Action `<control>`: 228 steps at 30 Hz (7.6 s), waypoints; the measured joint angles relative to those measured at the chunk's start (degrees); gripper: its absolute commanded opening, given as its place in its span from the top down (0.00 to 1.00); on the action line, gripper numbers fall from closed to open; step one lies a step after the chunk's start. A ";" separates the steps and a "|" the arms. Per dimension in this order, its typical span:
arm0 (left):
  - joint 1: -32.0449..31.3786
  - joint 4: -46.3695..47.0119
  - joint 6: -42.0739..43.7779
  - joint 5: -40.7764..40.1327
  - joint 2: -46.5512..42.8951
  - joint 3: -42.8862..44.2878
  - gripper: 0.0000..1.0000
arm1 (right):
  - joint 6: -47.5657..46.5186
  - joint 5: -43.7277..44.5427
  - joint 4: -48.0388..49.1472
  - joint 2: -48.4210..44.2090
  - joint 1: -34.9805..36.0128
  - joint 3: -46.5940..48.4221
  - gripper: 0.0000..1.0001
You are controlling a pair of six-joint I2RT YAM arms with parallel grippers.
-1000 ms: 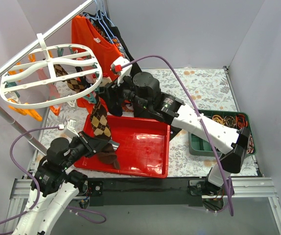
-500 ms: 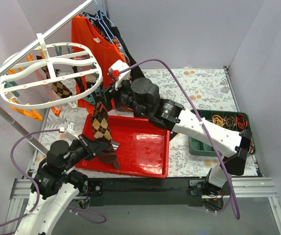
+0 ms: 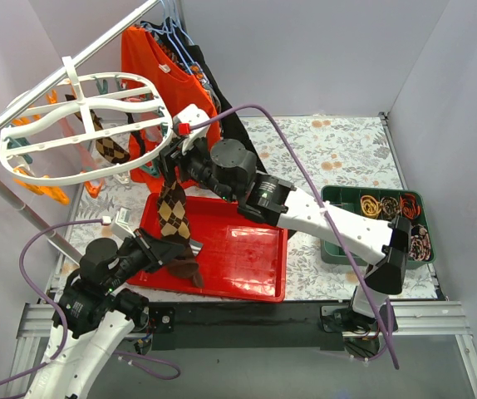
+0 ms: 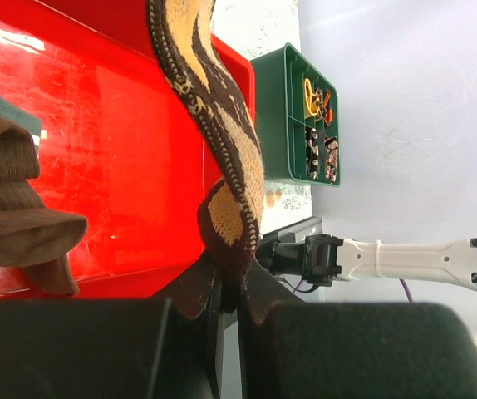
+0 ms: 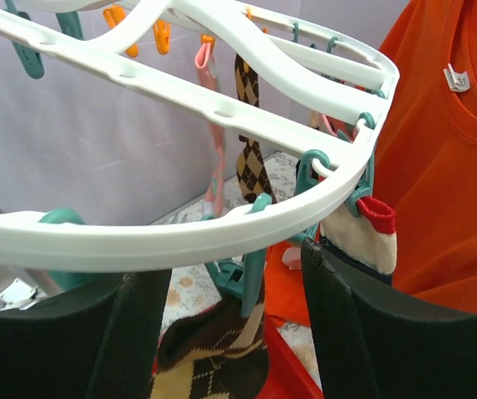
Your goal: Remove the socks clipped to the hanger
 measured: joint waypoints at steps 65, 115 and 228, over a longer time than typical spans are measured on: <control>-0.02 14.97 -1.95 -7.17 2.01 -1.38 0.31 | 8.87 -1.49 1.86 0.46 2.71 -1.99 0.88; -0.02 69.40 26.47 -24.55 51.71 -2.93 1.00 | 9.86 -1.81 1.14 -3.26 4.09 -4.63 0.62; -0.02 7.52 4.39 13.46 6.78 -4.81 0.70 | 6.25 -4.11 -8.66 9.31 -4.94 12.15 0.99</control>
